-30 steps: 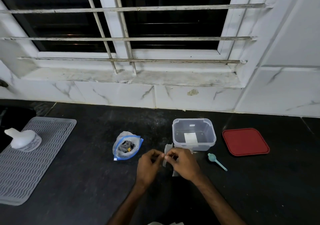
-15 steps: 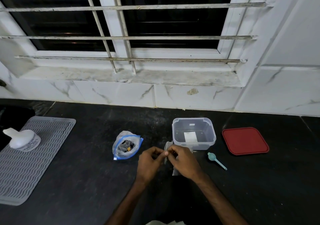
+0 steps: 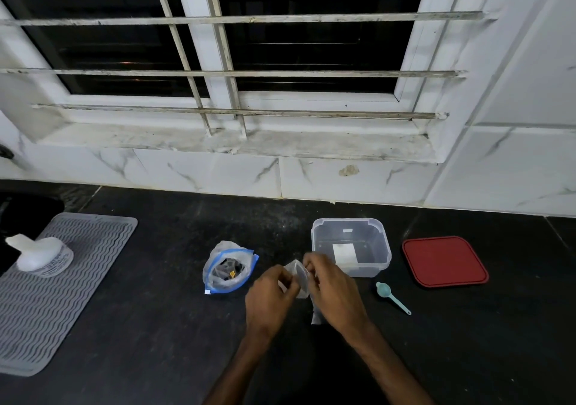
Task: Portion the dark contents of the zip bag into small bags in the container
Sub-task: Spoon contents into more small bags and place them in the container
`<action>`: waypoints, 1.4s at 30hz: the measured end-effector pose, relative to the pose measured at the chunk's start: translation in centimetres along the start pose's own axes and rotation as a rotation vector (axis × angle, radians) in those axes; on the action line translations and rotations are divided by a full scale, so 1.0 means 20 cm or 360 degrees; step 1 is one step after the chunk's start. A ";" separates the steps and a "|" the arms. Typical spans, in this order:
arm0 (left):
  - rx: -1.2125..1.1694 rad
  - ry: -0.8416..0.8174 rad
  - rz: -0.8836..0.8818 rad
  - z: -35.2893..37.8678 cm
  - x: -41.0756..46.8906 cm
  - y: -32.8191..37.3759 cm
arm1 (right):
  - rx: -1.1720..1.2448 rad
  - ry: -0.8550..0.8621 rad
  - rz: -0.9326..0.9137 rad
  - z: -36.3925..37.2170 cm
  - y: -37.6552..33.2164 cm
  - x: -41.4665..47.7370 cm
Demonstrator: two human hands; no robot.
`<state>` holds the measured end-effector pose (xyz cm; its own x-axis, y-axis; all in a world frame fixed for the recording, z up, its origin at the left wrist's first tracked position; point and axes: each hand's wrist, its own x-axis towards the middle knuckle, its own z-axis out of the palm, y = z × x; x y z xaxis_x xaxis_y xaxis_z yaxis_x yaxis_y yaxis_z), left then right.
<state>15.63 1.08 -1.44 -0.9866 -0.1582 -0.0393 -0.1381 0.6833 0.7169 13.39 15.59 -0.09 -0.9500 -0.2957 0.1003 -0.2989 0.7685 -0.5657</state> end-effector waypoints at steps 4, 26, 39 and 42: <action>-0.0061 0.0006 -0.0008 0.01 0.00 -0.03 | -0.0178 -0.0172 -0.0038 -0.01 0.00 -0.01; -0.0730 0.0038 0.0489 0.08 -0.07 0.04 | -0.0004 -0.0319 0.0603 -0.10 -0.04 0.02; -0.0121 -0.0203 0.0340 0.07 -0.02 -0.05 | 0.0282 -0.0079 0.0546 -0.15 -0.06 0.01; 0.0116 -0.0111 0.0394 0.05 0.02 -0.08 | 0.0177 -0.0184 0.0471 -0.17 -0.05 0.01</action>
<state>15.31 0.63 -3.40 -0.9944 0.0678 0.0813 0.1047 0.7451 0.6586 13.13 16.68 3.20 -0.9758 -0.1360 -0.1714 0.0061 0.7660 -0.6428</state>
